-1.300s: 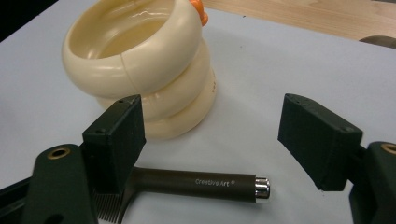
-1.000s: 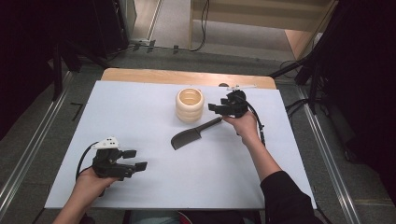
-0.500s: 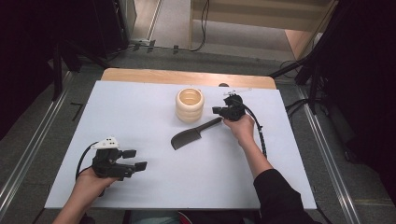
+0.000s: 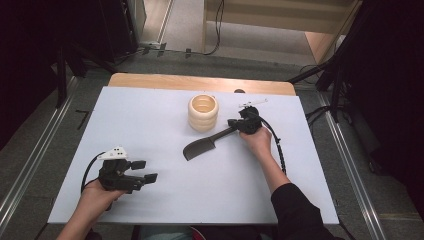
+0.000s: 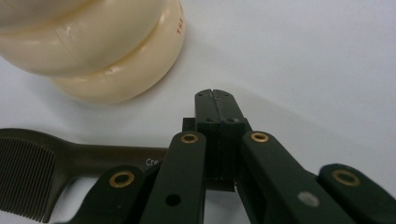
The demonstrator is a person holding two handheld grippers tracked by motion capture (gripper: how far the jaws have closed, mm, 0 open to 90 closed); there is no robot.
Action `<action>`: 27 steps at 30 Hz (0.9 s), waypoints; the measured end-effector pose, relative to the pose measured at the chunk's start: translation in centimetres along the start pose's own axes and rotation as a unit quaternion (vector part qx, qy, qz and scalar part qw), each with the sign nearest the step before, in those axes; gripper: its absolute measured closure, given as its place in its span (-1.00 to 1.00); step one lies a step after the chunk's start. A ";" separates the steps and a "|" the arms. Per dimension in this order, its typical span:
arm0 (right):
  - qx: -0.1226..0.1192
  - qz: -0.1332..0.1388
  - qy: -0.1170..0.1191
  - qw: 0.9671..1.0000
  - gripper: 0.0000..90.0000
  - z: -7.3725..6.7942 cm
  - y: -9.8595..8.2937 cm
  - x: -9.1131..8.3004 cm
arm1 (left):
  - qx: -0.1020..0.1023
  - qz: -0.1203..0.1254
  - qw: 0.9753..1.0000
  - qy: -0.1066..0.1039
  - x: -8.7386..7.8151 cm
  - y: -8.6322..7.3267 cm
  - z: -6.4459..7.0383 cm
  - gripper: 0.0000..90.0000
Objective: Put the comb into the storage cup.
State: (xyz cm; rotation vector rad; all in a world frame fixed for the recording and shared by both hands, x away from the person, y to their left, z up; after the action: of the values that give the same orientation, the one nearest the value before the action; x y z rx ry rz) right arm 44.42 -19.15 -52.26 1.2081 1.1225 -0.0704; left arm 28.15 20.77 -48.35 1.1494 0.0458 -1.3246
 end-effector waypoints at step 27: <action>-0.046 -0.043 0.035 0.997 0.95 -1.8 -0.9 -0.5 | 0.000 0.000 1.000 0.001 0.0 0.0 0.0 -0.42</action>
State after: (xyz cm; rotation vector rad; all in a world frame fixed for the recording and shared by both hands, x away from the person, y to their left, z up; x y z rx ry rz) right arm 42.49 -18.34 -52.38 1.0866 1.2258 -0.0420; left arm 28.16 20.78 -48.34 1.1504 0.0467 -1.3233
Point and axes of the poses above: each handheld gripper's, and its own axes: x roughly forward along the jaws, y roughly out of its top, z roughly to its right, the point moved 2 cm from there along x, roughly forward along the jaws, and after that the axes turned 14 degrees about -x, right-handed, at the moved point
